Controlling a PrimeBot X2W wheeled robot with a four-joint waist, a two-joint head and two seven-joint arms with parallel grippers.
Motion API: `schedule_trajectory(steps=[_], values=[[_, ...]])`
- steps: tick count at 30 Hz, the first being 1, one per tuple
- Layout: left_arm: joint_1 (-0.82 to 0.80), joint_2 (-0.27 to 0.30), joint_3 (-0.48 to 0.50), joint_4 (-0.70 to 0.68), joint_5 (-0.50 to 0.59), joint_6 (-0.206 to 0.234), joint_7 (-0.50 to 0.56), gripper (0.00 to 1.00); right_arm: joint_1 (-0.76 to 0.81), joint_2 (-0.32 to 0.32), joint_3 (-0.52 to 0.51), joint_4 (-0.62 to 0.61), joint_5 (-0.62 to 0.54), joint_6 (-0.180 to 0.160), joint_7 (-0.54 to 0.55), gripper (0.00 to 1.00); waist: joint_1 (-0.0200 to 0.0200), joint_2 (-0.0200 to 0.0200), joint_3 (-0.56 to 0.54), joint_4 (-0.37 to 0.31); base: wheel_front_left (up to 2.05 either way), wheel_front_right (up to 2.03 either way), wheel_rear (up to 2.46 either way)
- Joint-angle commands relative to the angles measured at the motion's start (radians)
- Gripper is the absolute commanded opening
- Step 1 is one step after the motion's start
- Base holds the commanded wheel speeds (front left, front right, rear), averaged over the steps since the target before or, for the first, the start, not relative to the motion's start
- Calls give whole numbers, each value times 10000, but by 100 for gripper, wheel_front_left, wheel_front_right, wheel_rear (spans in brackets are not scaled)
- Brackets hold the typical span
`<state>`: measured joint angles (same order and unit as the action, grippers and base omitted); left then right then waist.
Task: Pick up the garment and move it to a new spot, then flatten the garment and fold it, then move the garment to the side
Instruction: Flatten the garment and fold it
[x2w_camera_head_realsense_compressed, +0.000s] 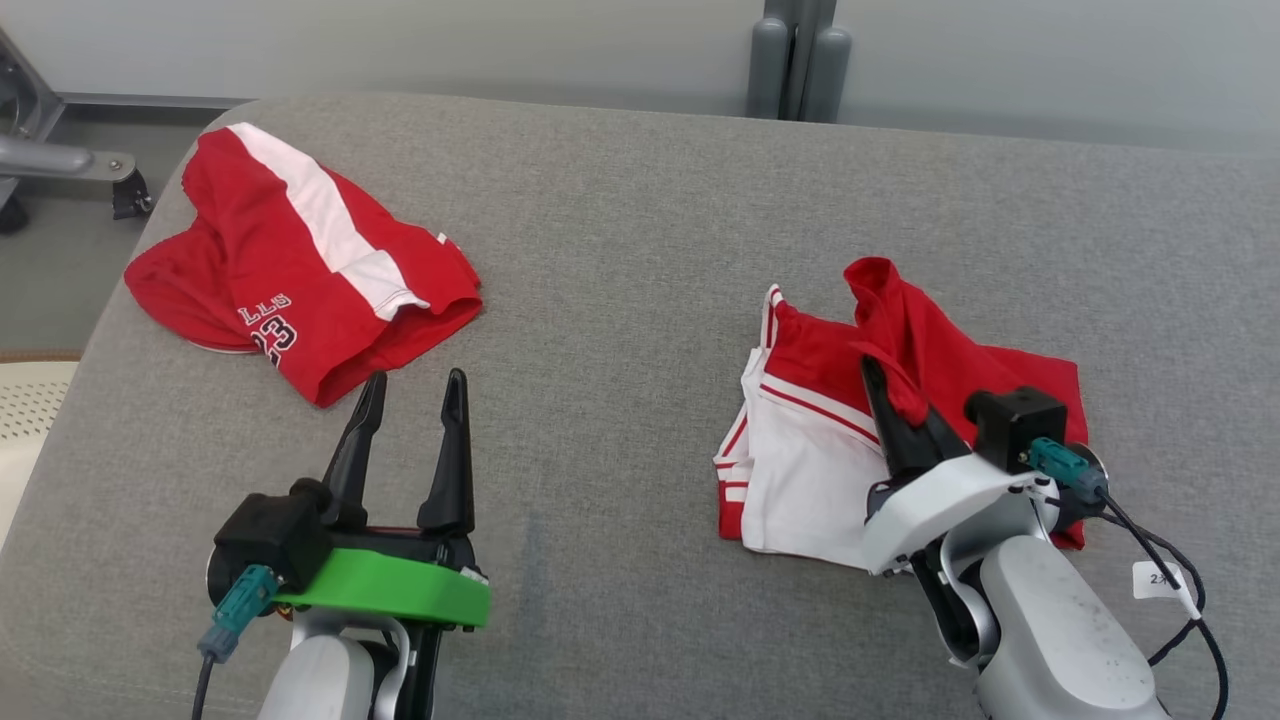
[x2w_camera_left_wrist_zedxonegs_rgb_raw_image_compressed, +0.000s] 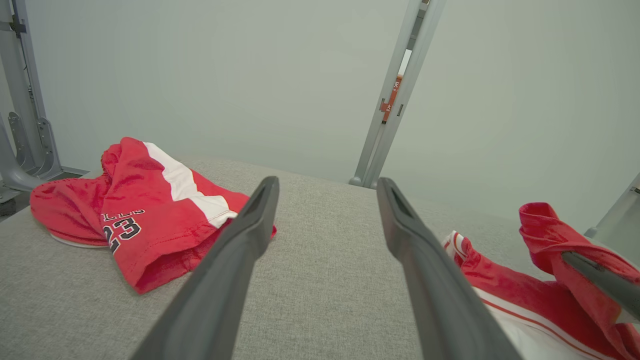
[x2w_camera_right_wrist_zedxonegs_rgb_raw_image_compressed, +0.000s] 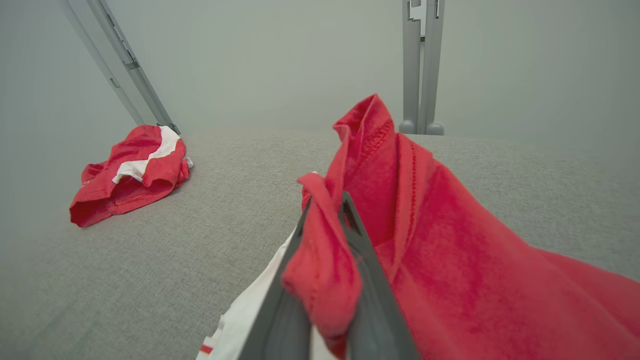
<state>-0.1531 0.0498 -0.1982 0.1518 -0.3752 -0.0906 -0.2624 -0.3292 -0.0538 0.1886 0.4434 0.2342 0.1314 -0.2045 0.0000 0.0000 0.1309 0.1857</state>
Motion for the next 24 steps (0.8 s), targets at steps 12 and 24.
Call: schedule_trajectory(steps=[12,24], values=[[149,16,-112,47,-149,15,-32,100,-206,27,1238,1462,570,-16,-304,0,0,0,73,552,0,0,0],[192,16,-130,73,-122,70,-32,100,-702,15,2851,1763,1395,-16,-549,100,0,0,104,441,0,0,0]])
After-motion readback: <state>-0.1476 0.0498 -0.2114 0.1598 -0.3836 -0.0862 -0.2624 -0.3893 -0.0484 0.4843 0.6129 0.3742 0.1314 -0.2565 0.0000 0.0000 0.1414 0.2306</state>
